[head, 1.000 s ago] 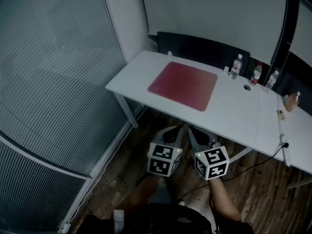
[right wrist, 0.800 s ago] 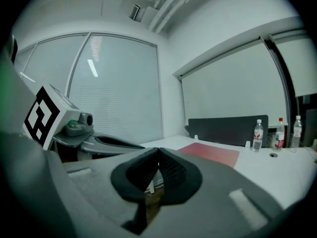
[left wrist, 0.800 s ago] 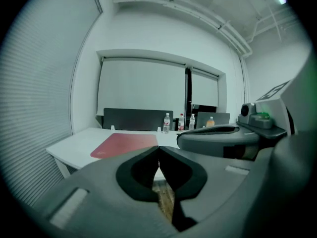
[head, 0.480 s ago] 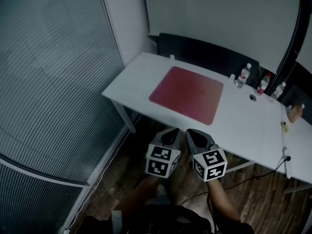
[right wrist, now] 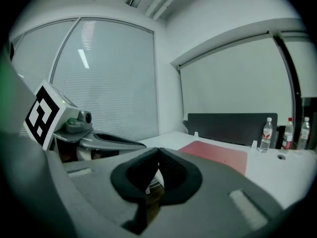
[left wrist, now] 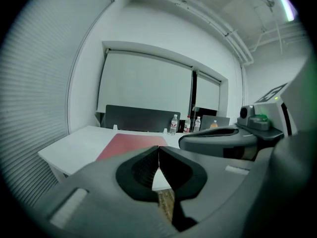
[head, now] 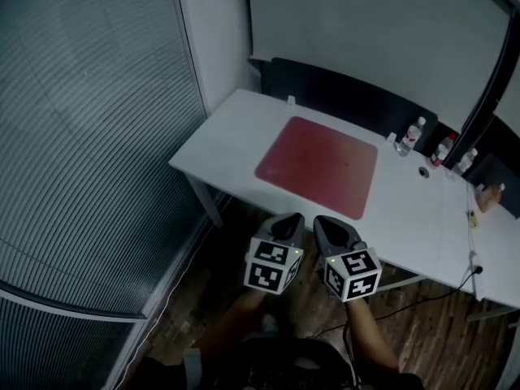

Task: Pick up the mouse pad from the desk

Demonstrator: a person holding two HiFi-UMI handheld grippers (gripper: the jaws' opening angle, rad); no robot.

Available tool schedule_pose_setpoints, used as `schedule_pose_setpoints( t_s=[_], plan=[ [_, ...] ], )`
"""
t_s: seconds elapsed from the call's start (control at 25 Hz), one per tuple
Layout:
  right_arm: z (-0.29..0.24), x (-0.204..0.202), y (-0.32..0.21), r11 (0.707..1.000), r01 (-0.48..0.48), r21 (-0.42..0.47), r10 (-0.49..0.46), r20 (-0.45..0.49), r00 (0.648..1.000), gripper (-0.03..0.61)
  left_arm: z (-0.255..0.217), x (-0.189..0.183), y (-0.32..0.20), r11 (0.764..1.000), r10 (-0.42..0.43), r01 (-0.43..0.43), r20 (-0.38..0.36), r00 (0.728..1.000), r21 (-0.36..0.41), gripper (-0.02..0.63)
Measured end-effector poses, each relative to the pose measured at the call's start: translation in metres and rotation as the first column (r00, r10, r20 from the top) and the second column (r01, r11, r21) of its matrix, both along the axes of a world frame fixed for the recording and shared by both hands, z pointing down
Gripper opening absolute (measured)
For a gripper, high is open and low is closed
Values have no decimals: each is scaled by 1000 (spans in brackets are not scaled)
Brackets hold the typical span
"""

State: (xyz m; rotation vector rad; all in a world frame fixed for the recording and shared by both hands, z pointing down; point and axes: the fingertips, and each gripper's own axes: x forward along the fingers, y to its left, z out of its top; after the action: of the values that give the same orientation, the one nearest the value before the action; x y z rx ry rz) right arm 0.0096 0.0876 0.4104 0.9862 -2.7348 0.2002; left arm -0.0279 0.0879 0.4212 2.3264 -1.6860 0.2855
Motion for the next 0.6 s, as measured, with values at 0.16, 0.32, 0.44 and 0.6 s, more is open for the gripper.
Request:
schedule_pose_setpoints(
  t_s=[0.16,0.32,0.44,0.6],
  plan=[
    [-1,-9,-5,1000,-11,-4,11,-6,1000,2,0,-9,-4,1000,17,-17,9,1000,-6,6],
    [-6,-15,-10,1000,-20,8,20,-1,1000,2,-5,-15,-10,1000,23,-23,8,1000,7,6],
    [-7,-15,-15,1000,-26,16,26,2,1000,2,-5,-14,-14,1000,29,-29,15,999,4,6],
    [-6,-15,-28,999,-30,19,29,8,1000,2,-4,-15,-26,1000,32,-32,17,999,-1,6]
  ],
)
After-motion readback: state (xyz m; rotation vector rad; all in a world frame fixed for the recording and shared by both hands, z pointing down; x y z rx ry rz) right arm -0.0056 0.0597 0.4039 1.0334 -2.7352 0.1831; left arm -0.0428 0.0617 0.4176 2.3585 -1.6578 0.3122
